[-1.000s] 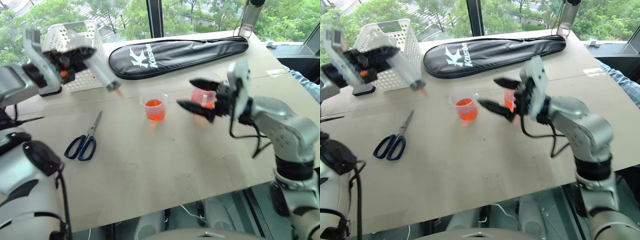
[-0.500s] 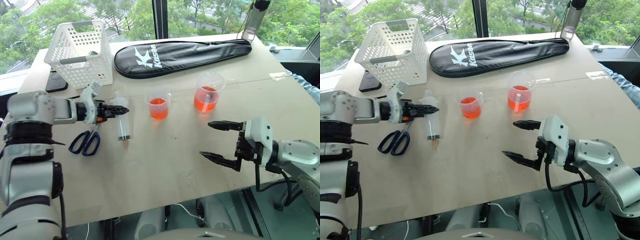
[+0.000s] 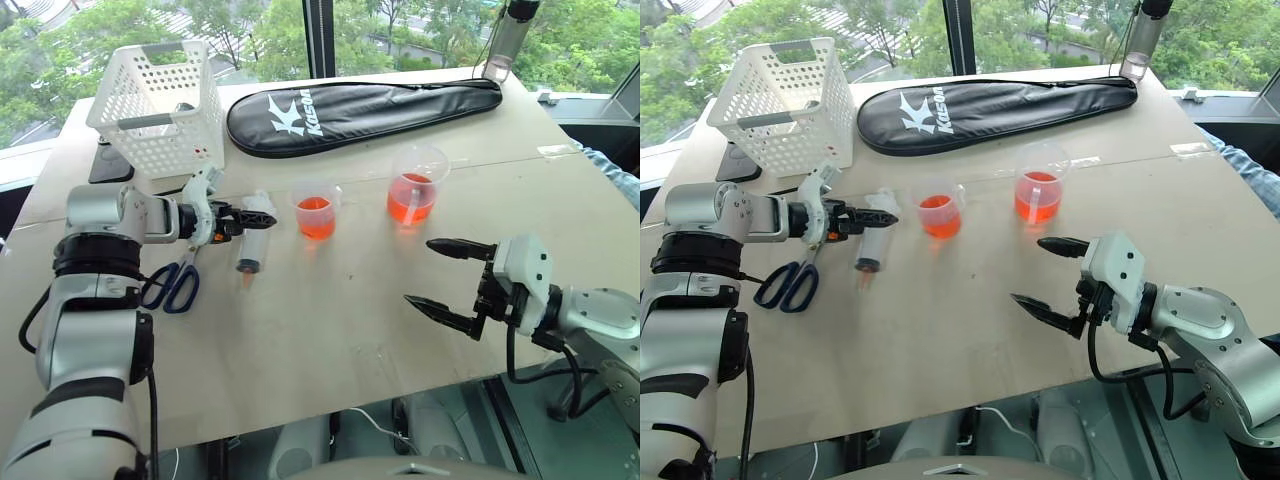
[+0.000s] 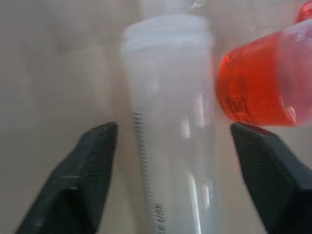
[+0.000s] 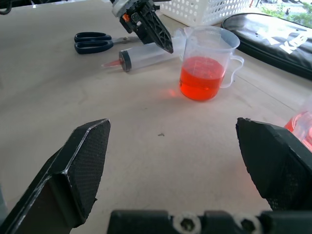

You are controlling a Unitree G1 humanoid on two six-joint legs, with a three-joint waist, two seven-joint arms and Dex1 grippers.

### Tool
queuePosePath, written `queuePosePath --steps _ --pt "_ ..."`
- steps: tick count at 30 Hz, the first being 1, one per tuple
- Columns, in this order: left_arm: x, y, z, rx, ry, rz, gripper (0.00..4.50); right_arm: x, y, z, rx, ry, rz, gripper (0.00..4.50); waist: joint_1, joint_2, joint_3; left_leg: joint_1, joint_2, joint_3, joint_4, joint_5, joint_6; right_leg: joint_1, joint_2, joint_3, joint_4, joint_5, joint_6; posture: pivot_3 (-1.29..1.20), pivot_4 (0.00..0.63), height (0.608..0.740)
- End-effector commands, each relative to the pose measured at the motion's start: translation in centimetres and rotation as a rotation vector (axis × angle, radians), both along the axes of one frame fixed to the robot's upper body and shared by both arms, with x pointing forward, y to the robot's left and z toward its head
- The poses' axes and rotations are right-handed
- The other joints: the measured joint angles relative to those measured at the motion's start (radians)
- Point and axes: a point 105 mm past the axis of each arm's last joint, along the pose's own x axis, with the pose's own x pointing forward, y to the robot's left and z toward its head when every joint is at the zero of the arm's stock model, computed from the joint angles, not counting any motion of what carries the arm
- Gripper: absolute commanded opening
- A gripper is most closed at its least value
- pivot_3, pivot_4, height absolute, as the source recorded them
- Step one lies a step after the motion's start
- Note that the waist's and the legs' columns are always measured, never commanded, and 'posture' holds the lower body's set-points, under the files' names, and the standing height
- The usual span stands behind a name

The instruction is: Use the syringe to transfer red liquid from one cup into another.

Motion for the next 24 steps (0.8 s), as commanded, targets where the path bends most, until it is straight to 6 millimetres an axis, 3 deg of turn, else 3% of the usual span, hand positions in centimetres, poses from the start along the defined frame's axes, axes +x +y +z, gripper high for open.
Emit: queuePosePath --steps 1,4,8,10,16,24 --pt "-0.8 1.6 0.7 -0.005 -0.039 0.049 4.45 -0.4 -0.5 0.9 0.022 -0.042 -0.018 4.5 -0.003 0.0 0.0 0.0 0.0 0.0 0.0 0.0 0.0 0.0 0.0 0.0 0.0 0.0 0.0 0.0 0.15 0.724" --pt "-1.7 1.7 3.8 -0.067 -0.211 0.024 4.45 -0.3 -1.5 0.9 0.006 -0.069 -0.08 4.5 -0.007 0.0 0.0 0.0 0.001 0.0 0.0 0.001 -0.001 -0.001 0.0 0.001 0.0 0.0 0.0 0.0 0.15 0.724" --pt "-3.4 0.7 8.6 -0.023 -0.631 -0.006 4.45 0.2 -2.9 1.7 0.045 -0.103 -0.179 4.5 0.004 -0.001 0.0 -0.001 0.001 -0.001 0.0 0.001 -0.002 -0.001 -0.004 0.001 -0.001 0.0 0.0 0.0 0.15 0.724" --pt "-4.5 -0.1 10.0 -0.015 -0.765 -0.008 4.45 0.4 -3.6 2.1 0.054 -0.111 -0.208 4.5 0.013 -0.001 0.0 -0.001 0.001 -0.001 0.0 0.001 -0.002 0.0 -0.008 0.002 -0.002 0.0 0.0 0.0 0.15 0.724" --pt "-8.5 -5.1 9.8 -0.086 -0.891 -0.181 4.45 1.3 -5.6 2.1 0.043 -0.091 -0.272 4.5 0.026 -0.001 0.0 0.0 0.0 -0.002 0.0 0.001 -0.002 0.002 -0.009 0.001 -0.002 0.0 0.0 0.0 0.15 0.724" --pt "-12.4 -5.0 4.3 -0.008 -0.837 -0.131 4.45 -0.5 -10.3 0.0 0.006 -0.024 -0.352 4.5 0.023 0.0 0.0 0.001 0.001 0.001 0.0 0.0 -0.002 0.003 -0.005 0.002 -0.003 0.0 -0.001 0.0 0.15 0.724"
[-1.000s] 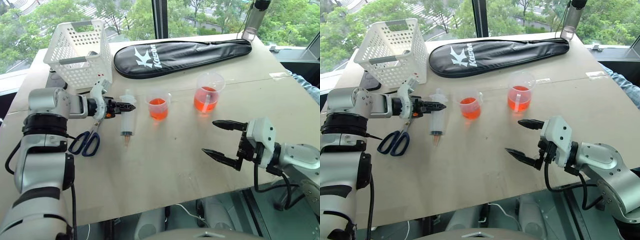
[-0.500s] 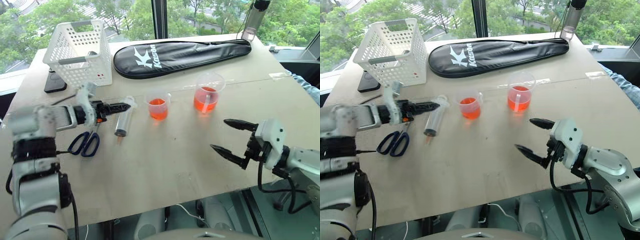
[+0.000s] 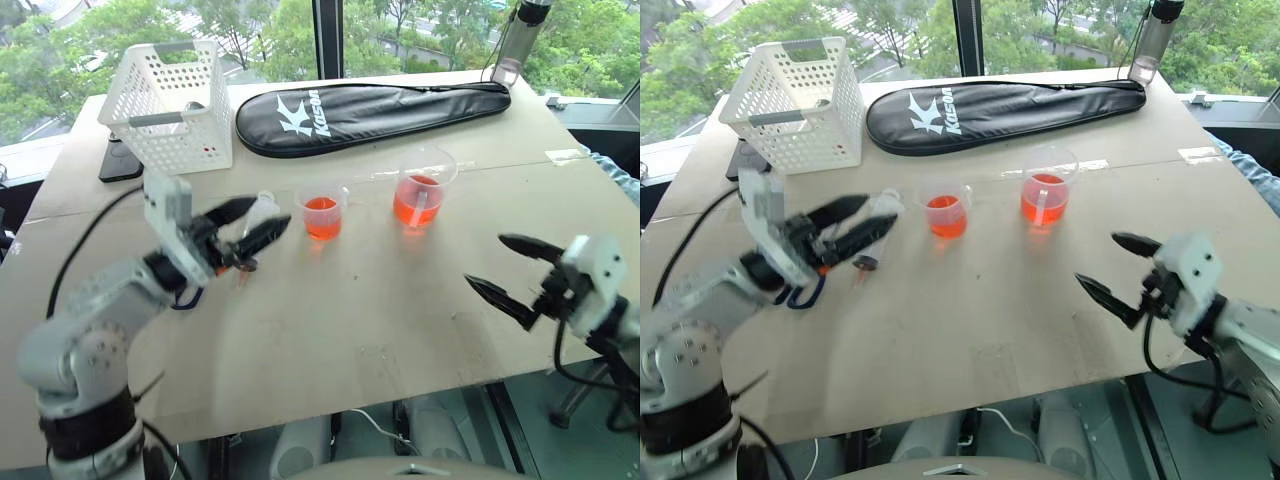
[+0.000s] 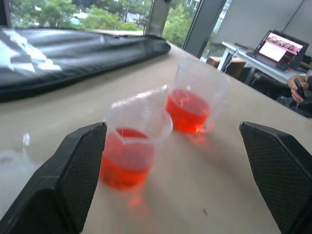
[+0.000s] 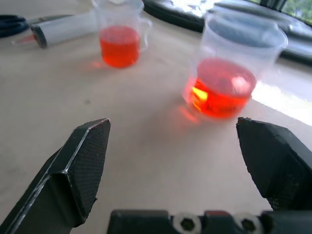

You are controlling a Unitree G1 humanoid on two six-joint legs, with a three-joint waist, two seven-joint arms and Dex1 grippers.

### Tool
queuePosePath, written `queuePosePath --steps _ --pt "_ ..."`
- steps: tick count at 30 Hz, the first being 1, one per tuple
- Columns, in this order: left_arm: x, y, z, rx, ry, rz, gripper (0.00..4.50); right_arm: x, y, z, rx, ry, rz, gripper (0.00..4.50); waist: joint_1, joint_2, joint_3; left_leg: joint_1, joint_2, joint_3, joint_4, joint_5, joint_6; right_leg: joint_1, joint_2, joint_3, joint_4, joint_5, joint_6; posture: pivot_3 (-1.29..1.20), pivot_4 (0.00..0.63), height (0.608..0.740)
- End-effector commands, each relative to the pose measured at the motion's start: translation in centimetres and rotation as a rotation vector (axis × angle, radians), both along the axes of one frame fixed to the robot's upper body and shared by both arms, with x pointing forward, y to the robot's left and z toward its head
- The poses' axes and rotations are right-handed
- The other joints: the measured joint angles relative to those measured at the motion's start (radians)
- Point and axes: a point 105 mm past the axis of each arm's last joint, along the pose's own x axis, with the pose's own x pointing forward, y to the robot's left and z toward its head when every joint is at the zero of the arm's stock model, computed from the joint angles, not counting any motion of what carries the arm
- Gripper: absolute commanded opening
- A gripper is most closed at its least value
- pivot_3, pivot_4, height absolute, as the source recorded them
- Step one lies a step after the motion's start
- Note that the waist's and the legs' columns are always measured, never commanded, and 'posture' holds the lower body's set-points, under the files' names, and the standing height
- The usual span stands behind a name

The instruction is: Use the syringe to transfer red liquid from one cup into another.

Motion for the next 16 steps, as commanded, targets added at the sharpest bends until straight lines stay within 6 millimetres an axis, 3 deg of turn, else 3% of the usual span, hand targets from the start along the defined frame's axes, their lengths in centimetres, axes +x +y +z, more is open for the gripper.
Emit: queuePosePath --steps 1,4,7,10,16 --pt "-2.0 0.3 -0.1 0.057 -0.062 0.024 4.45 -1.0 -2.3 1.1 -0.027 -0.054 -0.016 4.5 0.003 0.0 0.0 0.0 0.0 0.0 0.0 -0.001 0.001 0.0 0.002 0.0 -0.001 0.0 0.0 0.0 0.15 0.724" --pt "-3.9 1.1 -2.0 0.116 -0.018 0.032 4.45 -1.8 -4.5 0.8 -0.059 -0.032 -0.041 4.5 0.003 0.001 0.0 0.003 0.001 -0.001 0.001 -0.003 0.005 0.006 0.002 0.0 -0.003 -0.002 -0.004 0.0 0.15 0.724" --pt "-5.5 2.1 -3.6 0.148 0.027 0.057 4.45 -2.4 -5.7 0.2 -0.084 0.002 -0.045 4.5 0.003 0.003 0.0 0.015 0.002 0.0 -0.001 -0.006 0.009 0.018 0.0 -0.001 -0.009 -0.003 -0.004 0.0 0.15 0.724" --pt "-7.1 2.8 -5.2 0.169 0.07 0.077 4.45 -2.6 -6.6 -0.2 -0.088 0.019 -0.05 4.5 0.003 0.003 -0.002 0.015 0.006 0.0 -0.001 -0.006 0.009 0.019 0.0 -0.003 -0.013 -0.003 -0.004 0.0 0.15 0.724" --pt "-8.3 2.8 -6.4 0.171 0.088 0.129 4.45 -2.4 -7.5 -0.9 -0.102 0.022 -0.064 4.5 0.004 0.005 -0.003 0.015 0.006 0.001 -0.001 -0.006 0.009 0.019 0.0 -0.003 -0.013 -0.003 -0.004 0.0 0.15 0.724"
